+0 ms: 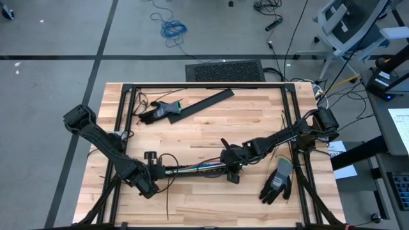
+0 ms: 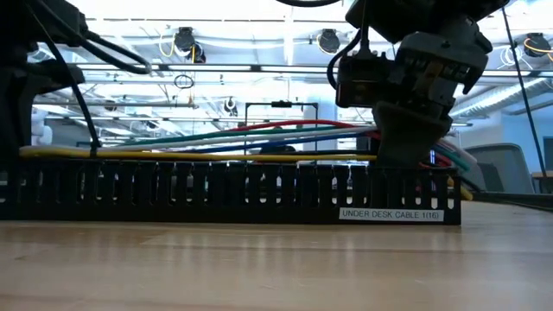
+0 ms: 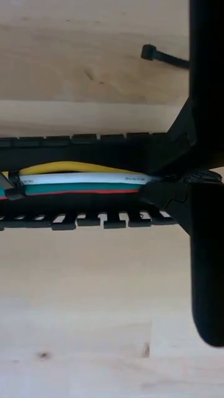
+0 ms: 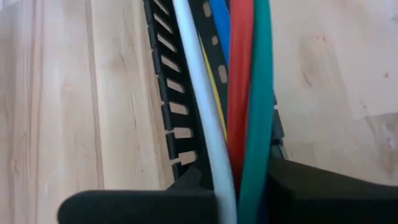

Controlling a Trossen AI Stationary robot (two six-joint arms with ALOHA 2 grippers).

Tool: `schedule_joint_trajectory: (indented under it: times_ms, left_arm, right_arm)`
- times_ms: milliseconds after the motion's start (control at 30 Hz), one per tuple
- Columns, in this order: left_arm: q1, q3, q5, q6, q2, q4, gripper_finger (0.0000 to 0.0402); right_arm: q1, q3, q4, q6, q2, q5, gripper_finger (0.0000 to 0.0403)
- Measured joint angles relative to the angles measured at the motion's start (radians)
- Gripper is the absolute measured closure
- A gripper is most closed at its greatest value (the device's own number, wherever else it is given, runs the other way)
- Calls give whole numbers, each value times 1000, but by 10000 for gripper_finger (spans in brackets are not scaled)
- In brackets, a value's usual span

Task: Ziptie cables
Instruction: Put the cable wires into the black cable duct

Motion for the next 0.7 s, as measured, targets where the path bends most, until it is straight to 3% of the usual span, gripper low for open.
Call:
schedule_joint_trajectory:
  times_ms: [500,700]
  left_arm:
    - [31,-55,60,-7,0,111,391]
    - [34,-59,75,1,1,90,380]
  right_arm:
    - [0,-2,-3,-3,0,-36,402]
    - [0,-2,-14,-51,0,-10,357]
